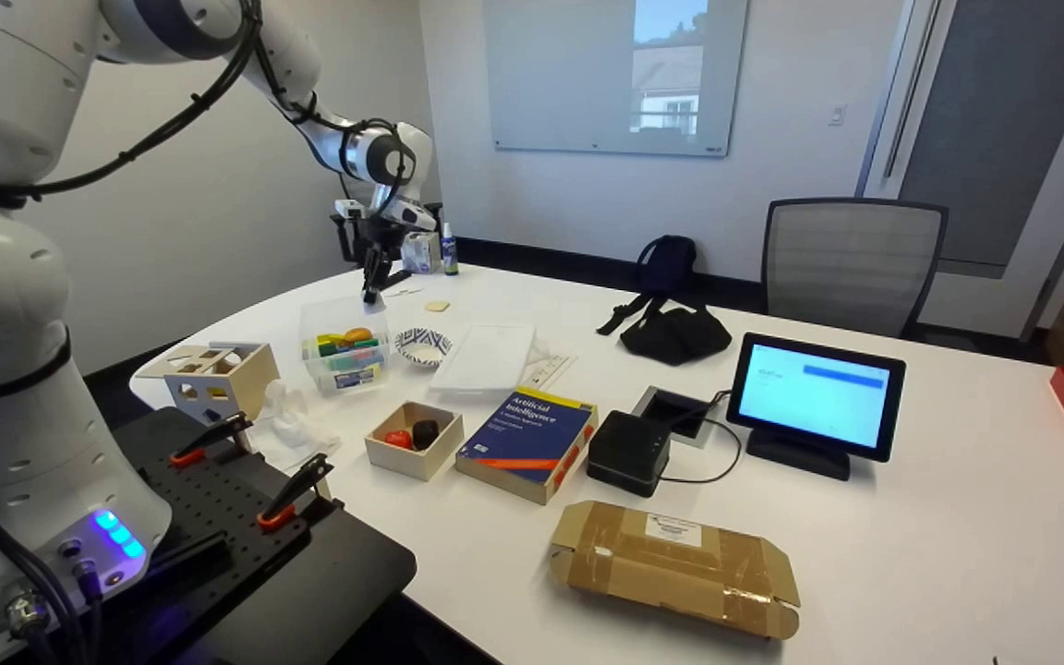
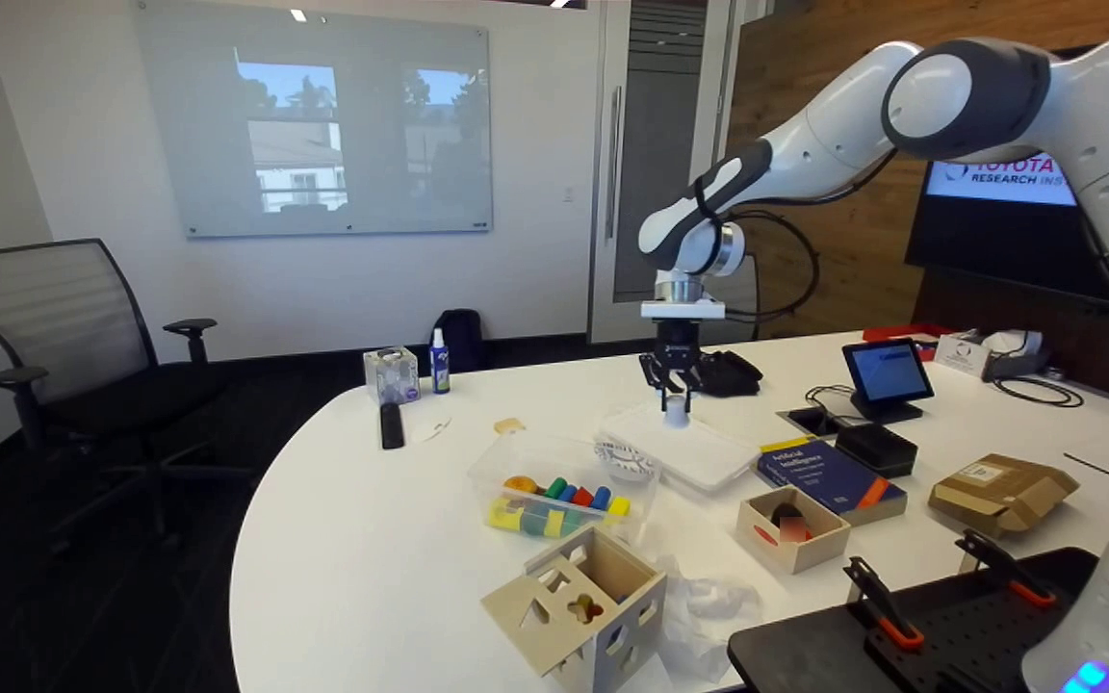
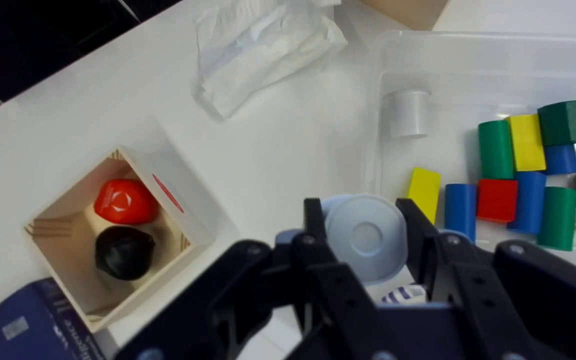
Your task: Remove the small white cup from the lunch box and put it inside the small wooden box
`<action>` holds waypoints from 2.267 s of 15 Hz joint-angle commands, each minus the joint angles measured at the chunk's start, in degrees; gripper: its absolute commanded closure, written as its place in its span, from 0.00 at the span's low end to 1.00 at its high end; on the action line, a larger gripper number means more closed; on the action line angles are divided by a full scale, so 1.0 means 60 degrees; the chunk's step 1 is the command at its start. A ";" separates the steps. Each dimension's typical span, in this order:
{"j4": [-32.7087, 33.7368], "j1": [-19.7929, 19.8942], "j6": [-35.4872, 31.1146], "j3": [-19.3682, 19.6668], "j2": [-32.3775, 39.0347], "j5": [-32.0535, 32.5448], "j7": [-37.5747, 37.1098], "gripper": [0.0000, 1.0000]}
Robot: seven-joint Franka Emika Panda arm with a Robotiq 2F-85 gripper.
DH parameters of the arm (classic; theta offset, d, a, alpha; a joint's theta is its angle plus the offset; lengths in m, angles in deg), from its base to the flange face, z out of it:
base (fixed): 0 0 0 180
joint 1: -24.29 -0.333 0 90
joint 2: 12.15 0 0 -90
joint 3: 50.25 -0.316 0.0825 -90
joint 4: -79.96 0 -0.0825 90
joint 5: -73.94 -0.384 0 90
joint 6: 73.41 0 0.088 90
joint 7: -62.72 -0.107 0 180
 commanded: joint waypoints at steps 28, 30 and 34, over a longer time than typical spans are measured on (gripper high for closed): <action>-0.6381 0.1899 -0.6198 0.0564 -0.1524 -0.1616 0.0317 0.85; -0.6151 0.2106 -0.6106 0.0356 -0.1320 -0.1782 0.0641 0.34; -0.5888 0.2398 -0.6018 -0.0013 -0.1116 -0.2329 0.1545 0.05</action>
